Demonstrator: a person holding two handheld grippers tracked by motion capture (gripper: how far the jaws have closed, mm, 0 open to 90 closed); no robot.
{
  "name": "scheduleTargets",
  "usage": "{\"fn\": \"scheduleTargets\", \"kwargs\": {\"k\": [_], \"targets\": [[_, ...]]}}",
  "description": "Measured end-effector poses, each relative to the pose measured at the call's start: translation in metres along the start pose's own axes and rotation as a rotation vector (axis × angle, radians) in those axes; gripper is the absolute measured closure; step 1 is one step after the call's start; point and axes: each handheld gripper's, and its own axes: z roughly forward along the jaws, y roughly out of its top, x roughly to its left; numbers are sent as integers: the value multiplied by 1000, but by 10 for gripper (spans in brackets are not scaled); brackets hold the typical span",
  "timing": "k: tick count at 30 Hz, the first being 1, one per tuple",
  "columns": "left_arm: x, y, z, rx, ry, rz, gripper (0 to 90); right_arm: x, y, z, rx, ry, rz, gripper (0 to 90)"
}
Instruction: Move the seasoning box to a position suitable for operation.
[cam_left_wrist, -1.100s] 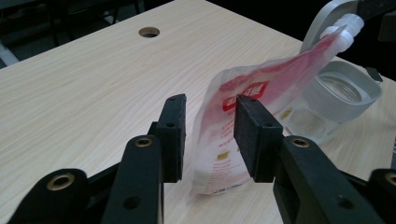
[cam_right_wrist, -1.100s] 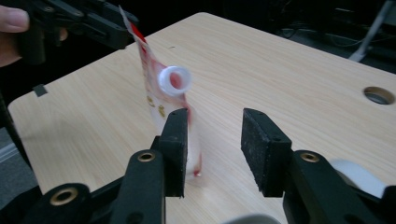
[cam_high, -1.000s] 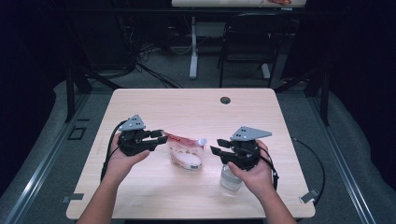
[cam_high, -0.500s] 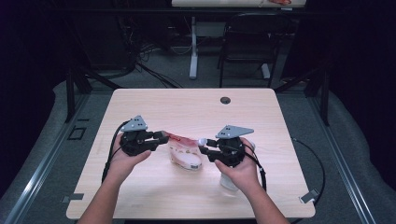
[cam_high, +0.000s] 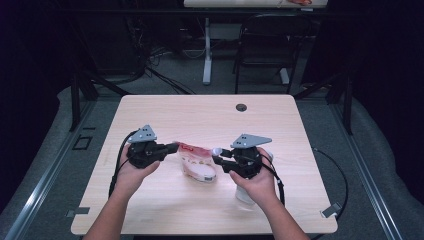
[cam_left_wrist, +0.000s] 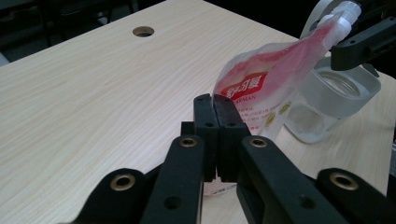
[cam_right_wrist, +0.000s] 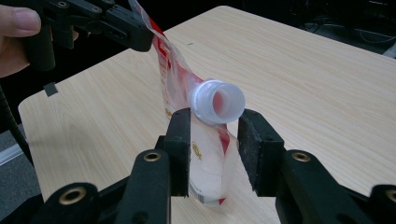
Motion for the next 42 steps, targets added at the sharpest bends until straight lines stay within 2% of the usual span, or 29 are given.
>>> {"fn": "scheduleTargets", "kwargs": {"k": [7, 20, 32, 42], "targets": [[-3, 0, -2, 6, -3, 6, 900, -1, 0, -1, 4, 11, -6, 655], [-18, -2, -9, 27, -21, 23, 900, 0, -2, -10, 27, 28, -34, 652], [-31, -8, -15, 34, -50, 31, 900, 7, -3, -20, 61, 48, -78, 652], [-37, -6, -18, 47, -49, 46, 900, 10, -3, -24, 77, 51, -83, 652]]}}
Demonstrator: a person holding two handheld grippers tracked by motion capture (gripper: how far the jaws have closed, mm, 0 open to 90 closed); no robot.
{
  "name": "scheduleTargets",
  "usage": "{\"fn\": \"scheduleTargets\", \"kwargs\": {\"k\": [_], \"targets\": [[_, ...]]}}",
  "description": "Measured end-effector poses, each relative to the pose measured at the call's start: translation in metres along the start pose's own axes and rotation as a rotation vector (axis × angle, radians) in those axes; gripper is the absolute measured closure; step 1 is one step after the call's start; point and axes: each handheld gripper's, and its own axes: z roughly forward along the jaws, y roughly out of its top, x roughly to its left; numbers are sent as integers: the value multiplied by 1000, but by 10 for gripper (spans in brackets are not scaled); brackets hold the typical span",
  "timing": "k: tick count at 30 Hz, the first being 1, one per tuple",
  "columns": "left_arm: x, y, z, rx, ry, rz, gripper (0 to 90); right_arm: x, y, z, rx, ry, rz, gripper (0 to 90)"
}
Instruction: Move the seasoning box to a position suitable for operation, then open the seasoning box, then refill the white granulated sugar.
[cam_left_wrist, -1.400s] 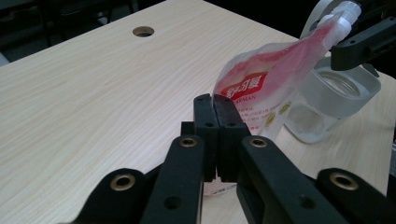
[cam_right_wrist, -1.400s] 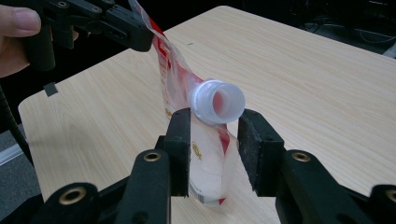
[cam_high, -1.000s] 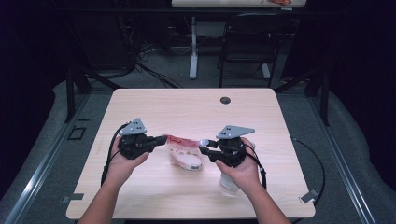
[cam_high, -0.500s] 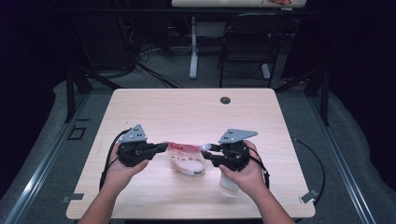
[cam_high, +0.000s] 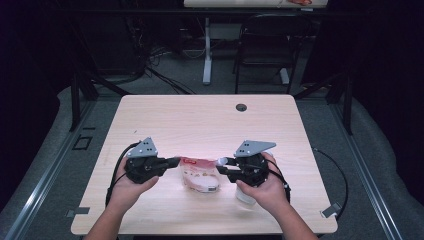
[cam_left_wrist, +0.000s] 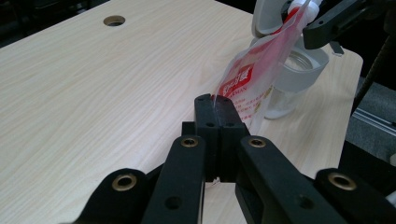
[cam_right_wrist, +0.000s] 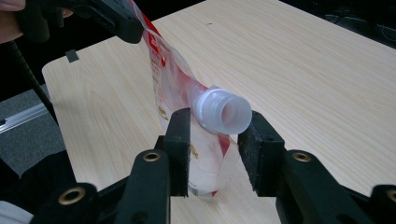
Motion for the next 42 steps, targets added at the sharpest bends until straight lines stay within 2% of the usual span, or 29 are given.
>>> {"fn": "scheduleTargets", "kwargs": {"k": [6, 9, 15, 28, 36, 42], "targets": [[3, -3, 0, -16, -6, -16, 893, -1, 0, -1, -9, 32, 9, 656], [5, -4, -1, -19, -8, -26, 872, 1, 3, -2, 0, 51, -7, 622], [10, -5, -5, -37, -11, -47, 804, 3, 6, -7, 20, 56, -30, 620], [19, -4, -19, -64, -10, -86, 679, 4, 17, -29, -37, 61, -29, 610], [24, -6, -23, -61, 5, -100, 678, 2, 30, -23, -27, 56, -33, 615], [27, -8, -24, -62, 4, -106, 673, 3, 42, -16, -14, 53, -54, 566]]}}
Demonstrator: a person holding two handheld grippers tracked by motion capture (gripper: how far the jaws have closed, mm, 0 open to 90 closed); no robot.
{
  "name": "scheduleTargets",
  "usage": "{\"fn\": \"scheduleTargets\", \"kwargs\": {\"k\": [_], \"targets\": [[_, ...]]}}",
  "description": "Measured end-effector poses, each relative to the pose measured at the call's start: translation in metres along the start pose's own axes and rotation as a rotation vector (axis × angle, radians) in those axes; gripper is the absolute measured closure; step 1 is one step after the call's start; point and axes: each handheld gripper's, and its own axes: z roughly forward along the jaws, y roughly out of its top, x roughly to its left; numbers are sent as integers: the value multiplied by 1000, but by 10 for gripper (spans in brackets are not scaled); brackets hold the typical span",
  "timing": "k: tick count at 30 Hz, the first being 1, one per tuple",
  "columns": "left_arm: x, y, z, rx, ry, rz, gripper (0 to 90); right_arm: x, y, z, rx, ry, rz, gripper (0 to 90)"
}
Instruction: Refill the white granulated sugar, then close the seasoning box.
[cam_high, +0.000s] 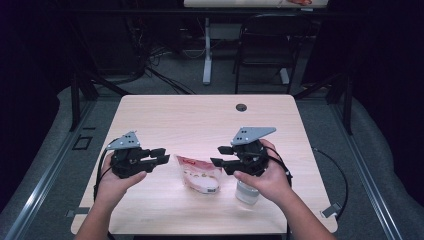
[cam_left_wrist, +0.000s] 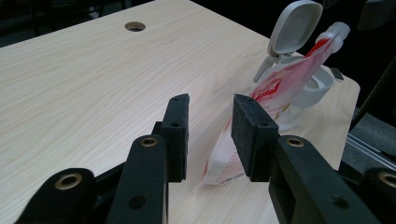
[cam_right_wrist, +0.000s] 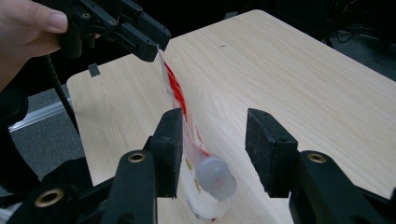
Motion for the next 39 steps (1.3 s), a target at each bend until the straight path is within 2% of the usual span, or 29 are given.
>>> {"fn": "scheduleTargets", "kwargs": {"k": [4, 12, 20, 26, 28, 39], "targets": [[1, 0, -1, 5, 4, 1, 673, 1, 8, 5, 16, 4, -12, 564], [2, -1, 0, 12, 4, 1, 672, 3, 17, 14, 59, 19, -45, 638], [4, -2, 0, 16, 11, -2, 668, 6, 23, 22, 78, 53, -75, 642], [5, -3, -2, 14, 17, -5, 660, 9, 28, 29, 94, 54, -91, 636], [6, -4, -3, 15, 24, -3, 658, 10, 30, 31, 106, 72, -97, 637], [8, -7, -9, 9, 41, -15, 656, 16, 39, 55, 173, 92, -145, 676]]}}
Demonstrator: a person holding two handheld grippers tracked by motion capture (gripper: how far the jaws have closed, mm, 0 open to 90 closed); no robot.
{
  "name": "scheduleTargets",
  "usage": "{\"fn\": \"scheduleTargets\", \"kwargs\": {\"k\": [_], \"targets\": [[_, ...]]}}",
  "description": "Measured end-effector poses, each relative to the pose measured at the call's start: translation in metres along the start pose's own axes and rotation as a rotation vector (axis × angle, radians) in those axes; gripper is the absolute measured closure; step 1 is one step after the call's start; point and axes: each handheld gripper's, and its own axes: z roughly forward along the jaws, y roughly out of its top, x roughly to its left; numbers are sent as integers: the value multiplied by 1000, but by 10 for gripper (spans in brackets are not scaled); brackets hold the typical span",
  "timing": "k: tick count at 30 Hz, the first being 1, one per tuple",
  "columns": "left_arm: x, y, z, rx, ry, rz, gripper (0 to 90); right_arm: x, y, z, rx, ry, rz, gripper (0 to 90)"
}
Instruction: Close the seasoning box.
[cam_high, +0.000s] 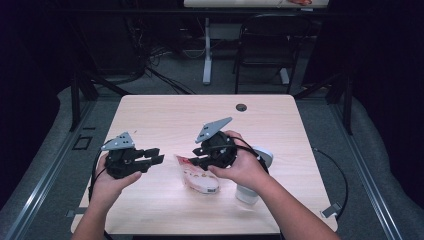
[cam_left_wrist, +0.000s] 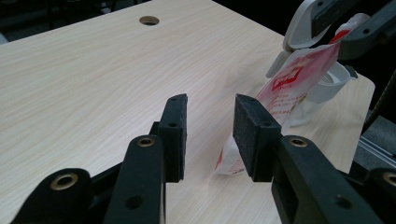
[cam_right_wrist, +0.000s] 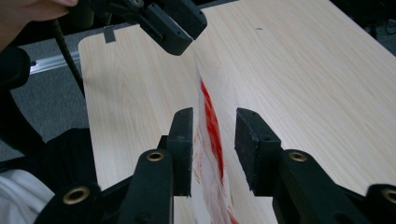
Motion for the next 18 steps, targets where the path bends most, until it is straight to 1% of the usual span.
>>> {"fn": "scheduleTargets", "kwargs": {"k": [3, 6, 8, 10, 12, 15, 17, 18], "targets": [[1, 0, 0, -5, 1, -3, 656, 1, 3, 8, 24, 4, -12, 686], [1, 0, 0, -6, 1, -4, 656, 1, 6, 13, 46, 6, -14, 695], [1, 0, -1, -7, 0, -3, 655, 1, 8, 16, 59, 11, -13, 700], [1, 0, -1, -8, 0, -2, 655, 0, 10, 19, 80, 4, -12, 699], [2, 0, -1, -7, 0, -2, 656, 0, 12, 22, 95, 10, 2, 698], [2, 0, -1, -8, -1, -4, 655, -1, 14, 26, 123, 11, -2, 714], [2, 0, -2, -9, 1, -4, 655, 0, 14, 28, 129, 11, 4, 722], [2, 0, -1, -9, 1, -5, 656, 0, 15, 29, 142, 11, -2, 727]]}}
